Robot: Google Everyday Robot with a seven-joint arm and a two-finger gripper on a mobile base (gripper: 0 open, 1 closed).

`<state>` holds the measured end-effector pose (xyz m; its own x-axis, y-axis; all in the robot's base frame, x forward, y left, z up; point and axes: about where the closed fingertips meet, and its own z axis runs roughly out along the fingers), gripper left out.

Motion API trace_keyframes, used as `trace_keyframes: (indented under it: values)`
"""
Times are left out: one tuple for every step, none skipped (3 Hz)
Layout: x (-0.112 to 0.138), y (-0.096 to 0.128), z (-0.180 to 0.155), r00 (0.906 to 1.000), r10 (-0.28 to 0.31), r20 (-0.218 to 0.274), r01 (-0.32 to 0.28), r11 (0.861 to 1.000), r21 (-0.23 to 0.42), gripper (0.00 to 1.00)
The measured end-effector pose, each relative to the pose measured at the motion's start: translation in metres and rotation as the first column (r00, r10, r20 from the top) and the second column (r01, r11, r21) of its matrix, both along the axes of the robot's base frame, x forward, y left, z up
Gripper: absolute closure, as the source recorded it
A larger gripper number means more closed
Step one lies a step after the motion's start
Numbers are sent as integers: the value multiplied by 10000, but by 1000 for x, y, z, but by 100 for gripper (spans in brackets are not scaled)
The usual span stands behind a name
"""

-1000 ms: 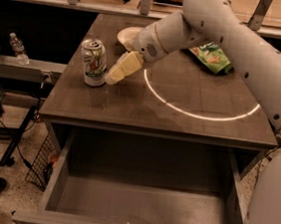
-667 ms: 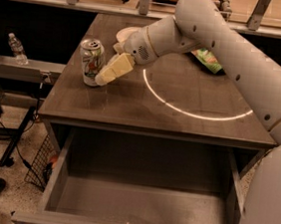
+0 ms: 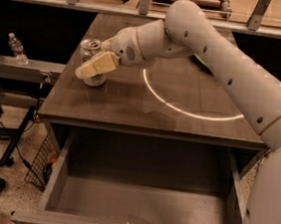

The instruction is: Place 7up can into top drawer

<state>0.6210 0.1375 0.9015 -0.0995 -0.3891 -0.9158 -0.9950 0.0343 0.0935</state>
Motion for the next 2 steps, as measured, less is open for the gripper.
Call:
trace_keyframes:
  values:
    - [-1, 8, 4, 10000, -24, -42, 26, 9995, 329, 44]
    - [-1, 9, 5, 9997, -147, -218, 157, 9987, 478, 68]
